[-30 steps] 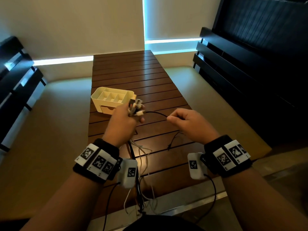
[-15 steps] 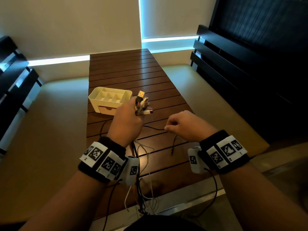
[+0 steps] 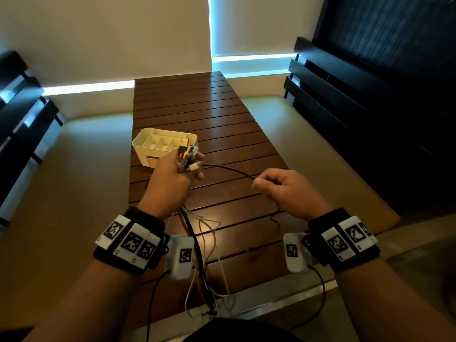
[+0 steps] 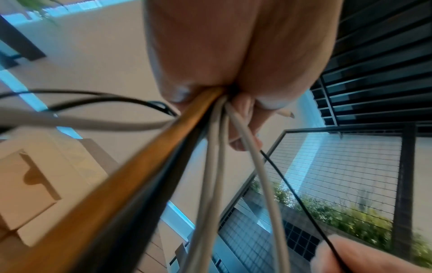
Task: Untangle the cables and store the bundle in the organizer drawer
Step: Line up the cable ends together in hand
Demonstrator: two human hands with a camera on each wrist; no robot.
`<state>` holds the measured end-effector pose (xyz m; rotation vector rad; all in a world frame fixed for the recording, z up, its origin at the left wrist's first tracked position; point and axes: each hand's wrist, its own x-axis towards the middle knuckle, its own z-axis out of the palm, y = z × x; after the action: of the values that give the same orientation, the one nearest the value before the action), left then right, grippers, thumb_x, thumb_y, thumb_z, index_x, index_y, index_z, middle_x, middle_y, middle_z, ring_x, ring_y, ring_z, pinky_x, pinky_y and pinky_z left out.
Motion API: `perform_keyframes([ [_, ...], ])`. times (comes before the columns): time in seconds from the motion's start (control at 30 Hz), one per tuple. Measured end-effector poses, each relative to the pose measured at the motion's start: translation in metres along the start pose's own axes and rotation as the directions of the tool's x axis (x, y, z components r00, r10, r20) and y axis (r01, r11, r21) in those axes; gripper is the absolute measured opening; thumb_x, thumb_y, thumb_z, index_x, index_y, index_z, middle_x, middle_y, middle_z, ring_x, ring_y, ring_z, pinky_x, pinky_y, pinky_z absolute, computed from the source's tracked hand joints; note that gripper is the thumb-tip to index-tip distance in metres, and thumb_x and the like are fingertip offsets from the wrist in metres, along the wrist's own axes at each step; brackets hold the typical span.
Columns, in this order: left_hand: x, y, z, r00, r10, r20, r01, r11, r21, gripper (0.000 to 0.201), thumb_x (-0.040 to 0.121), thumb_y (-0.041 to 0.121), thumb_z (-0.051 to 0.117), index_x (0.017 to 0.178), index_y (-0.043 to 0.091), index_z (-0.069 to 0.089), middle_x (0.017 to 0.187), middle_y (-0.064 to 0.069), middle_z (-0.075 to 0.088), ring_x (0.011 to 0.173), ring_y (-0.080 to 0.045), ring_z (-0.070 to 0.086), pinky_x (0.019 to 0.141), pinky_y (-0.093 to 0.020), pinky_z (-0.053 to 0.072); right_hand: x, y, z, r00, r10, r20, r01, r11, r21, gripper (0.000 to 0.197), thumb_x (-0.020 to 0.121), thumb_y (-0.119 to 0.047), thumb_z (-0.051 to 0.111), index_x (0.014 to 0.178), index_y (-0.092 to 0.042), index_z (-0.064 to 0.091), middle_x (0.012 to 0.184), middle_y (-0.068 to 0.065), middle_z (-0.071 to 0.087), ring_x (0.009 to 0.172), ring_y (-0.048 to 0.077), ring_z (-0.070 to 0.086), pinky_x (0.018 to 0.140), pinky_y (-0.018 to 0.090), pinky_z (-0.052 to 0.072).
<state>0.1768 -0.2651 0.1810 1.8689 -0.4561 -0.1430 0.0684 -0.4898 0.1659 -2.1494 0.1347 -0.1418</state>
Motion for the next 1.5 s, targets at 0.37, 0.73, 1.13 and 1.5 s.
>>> perform_keyframes([
  [0.37, 0.004, 0.006, 0.010, 0.996, 0.083, 0.022, -0.086, 0.976, 0.202, 0.028, 0.097, 0.006, 0.058, 0.100, 0.034, 0.059, 0.099, 0.017, 0.069, 0.100, -0.001, 0.061, 0.089, -0.028, 0.045, 0.005, -0.022, -0.007, 0.978, 0.121, 0.171, -0.076, 0.966, -0.248, 0.022, 0.097, -0.033, 0.060, 0.083, -0.022, 0.073, 0.065, -0.012, 0.059, 0.051, -0.009, 0.051, 0.053, 0.009, 0.037],
  [0.73, -0.003, 0.013, 0.029, 0.951, 0.079, 0.300, -0.167, 0.946, 0.279, 0.027, 0.094, 0.000, 0.057, 0.109, 0.022, 0.062, 0.086, 0.006, 0.065, 0.071, 0.008, 0.058, 0.062, -0.010, 0.041, -0.007, -0.018, 0.006, 0.988, 0.081, 0.130, -0.086, 0.996, 0.033, 0.018, 0.098, -0.026, 0.059, 0.090, -0.015, 0.070, 0.059, -0.009, 0.060, 0.051, 0.008, 0.058, 0.051, 0.021, 0.048],
  [1.13, 0.007, 0.002, 0.012, 0.992, -0.067, 0.110, 0.078, 0.992, -0.102, 0.013, 0.102, 0.016, 0.054, 0.110, 0.012, 0.062, 0.084, -0.007, 0.074, 0.056, -0.024, 0.041, 0.039, -0.024, 0.032, -0.028, -0.011, 0.009, 0.627, 0.544, 0.558, -0.064, 0.749, -0.659, 0.038, 0.086, -0.066, 0.058, 0.100, -0.035, 0.075, 0.108, -0.017, 0.071, 0.100, 0.002, 0.062, 0.093, 0.032, 0.048],
  [1.5, -0.014, 0.021, 0.039, 0.959, 0.001, 0.285, 0.133, 0.882, -0.452, 0.019, 0.101, 0.012, 0.051, 0.117, 0.004, 0.058, 0.077, -0.013, 0.058, 0.045, -0.008, 0.034, 0.041, -0.020, 0.030, 0.003, -0.032, 0.014, 0.925, 0.120, 0.361, -0.096, 0.992, -0.084, 0.068, 0.070, -0.064, 0.069, 0.133, -0.057, 0.046, 0.140, -0.014, 0.055, 0.132, 0.003, 0.047, 0.111, 0.044, 0.041],
])
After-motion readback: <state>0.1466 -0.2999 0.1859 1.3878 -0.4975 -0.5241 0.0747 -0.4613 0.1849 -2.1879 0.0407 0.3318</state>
